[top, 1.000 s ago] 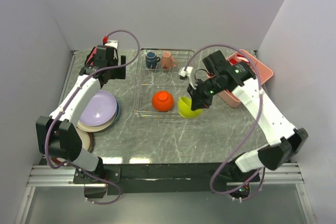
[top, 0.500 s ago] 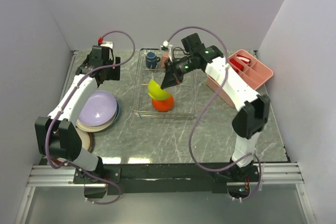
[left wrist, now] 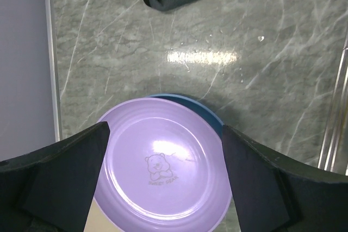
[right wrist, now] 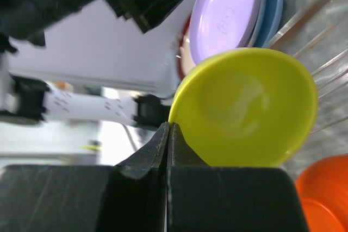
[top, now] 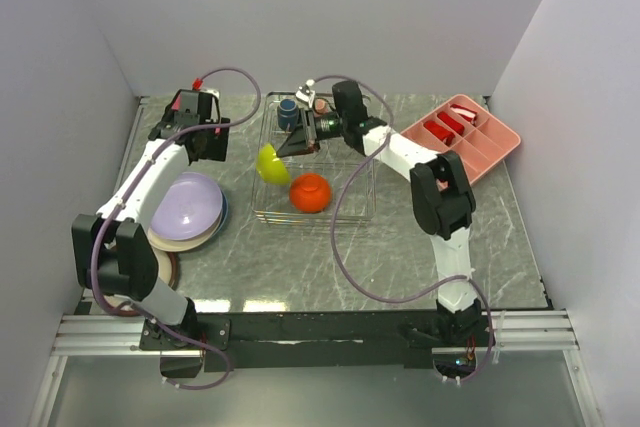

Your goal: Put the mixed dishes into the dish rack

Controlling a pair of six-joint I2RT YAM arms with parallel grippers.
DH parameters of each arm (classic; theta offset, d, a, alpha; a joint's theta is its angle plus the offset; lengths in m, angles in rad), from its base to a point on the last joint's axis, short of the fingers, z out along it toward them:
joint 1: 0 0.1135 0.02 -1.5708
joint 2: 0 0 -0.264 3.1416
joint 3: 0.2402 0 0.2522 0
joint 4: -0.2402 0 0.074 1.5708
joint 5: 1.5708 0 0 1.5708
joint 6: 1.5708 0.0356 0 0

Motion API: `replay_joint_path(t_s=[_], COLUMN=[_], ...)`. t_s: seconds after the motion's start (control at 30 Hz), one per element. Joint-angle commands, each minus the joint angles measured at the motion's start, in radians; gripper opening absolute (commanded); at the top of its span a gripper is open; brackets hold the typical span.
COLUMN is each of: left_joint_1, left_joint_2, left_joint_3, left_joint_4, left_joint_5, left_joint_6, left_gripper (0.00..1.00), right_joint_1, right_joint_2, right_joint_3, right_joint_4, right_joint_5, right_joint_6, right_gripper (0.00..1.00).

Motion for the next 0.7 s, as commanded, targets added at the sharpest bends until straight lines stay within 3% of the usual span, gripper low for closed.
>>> replay_joint_path(t_s=[0.0,0.2,0.67], left_joint_1=[0.003,0.003,0.001], left_joint_2=[0.008,0.042,0.115], left_joint_3=[-0.009,0.0,0.04], left_joint_4=[-0.012,-0.02,-0.012], left_joint_5=[-0.027,-0.028,0.001], left_joint_6=[0.036,0.036,0.017], left_gripper=[0.9,0.9,0.88], right_joint_1=[-0.015,-0.013,-0.027], right_joint_2=[0.015,0.068,0.094], right_joint_3=[-0.082,-0.143,-0.312], right_joint_4=[0.575,0.705,0.702], right_joint_5=[-0.045,-0.008,0.01], right_joint_6=[0.478,0.589,0.612], right_gripper=[0.0,0.0,0.0])
